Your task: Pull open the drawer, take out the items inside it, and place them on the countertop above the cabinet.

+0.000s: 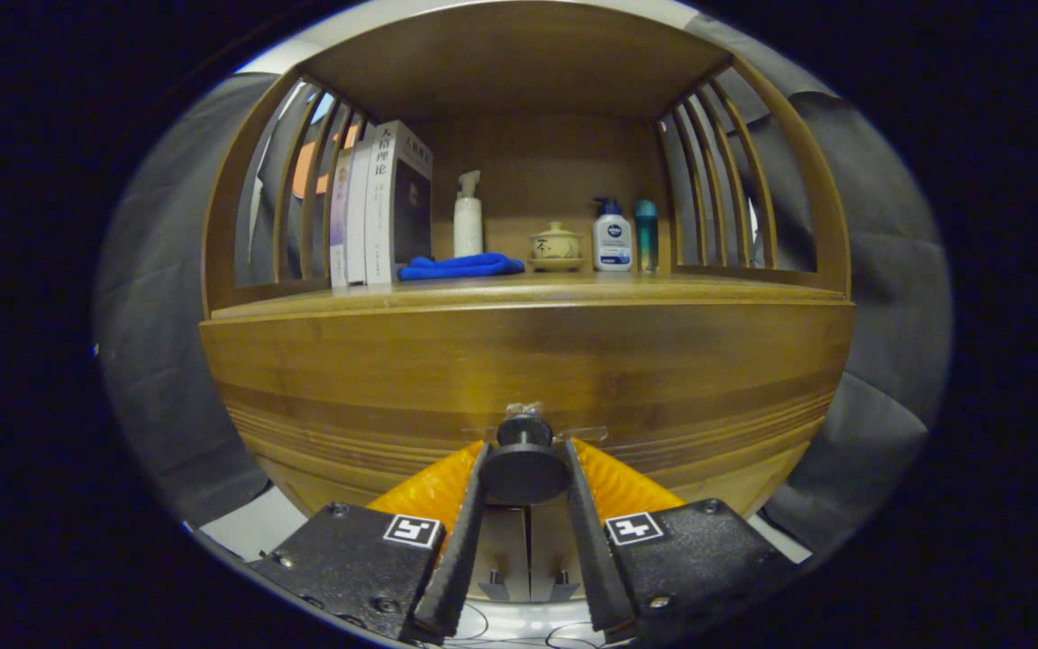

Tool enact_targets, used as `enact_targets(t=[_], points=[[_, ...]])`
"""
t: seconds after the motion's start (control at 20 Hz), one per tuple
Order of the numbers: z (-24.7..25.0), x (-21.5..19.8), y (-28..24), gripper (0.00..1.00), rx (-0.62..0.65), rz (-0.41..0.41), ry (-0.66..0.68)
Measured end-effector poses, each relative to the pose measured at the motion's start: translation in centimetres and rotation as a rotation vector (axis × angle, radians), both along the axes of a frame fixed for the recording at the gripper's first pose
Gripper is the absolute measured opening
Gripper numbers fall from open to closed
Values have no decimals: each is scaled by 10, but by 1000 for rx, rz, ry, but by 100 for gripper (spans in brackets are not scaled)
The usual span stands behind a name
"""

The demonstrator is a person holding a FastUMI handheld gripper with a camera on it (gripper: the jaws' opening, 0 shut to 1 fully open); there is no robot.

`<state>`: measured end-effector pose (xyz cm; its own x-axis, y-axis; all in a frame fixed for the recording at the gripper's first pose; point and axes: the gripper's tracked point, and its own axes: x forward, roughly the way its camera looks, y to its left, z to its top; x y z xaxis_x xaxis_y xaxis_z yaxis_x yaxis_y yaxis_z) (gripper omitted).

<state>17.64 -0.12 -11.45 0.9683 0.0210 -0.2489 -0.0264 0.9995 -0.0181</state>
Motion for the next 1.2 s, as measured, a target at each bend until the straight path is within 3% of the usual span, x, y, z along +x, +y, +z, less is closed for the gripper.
enact_targets(t=[0.2,0.4,0.6,0.95,1.2], points=[[0,0,1,40,-1,-2,12],[0,-2,1,34,-18,7,19],[0,-10,0,34,-24,7,17],[-3,-68,-2,34,-45,24,19],[-2,-113,-4,34,8,28,32]])
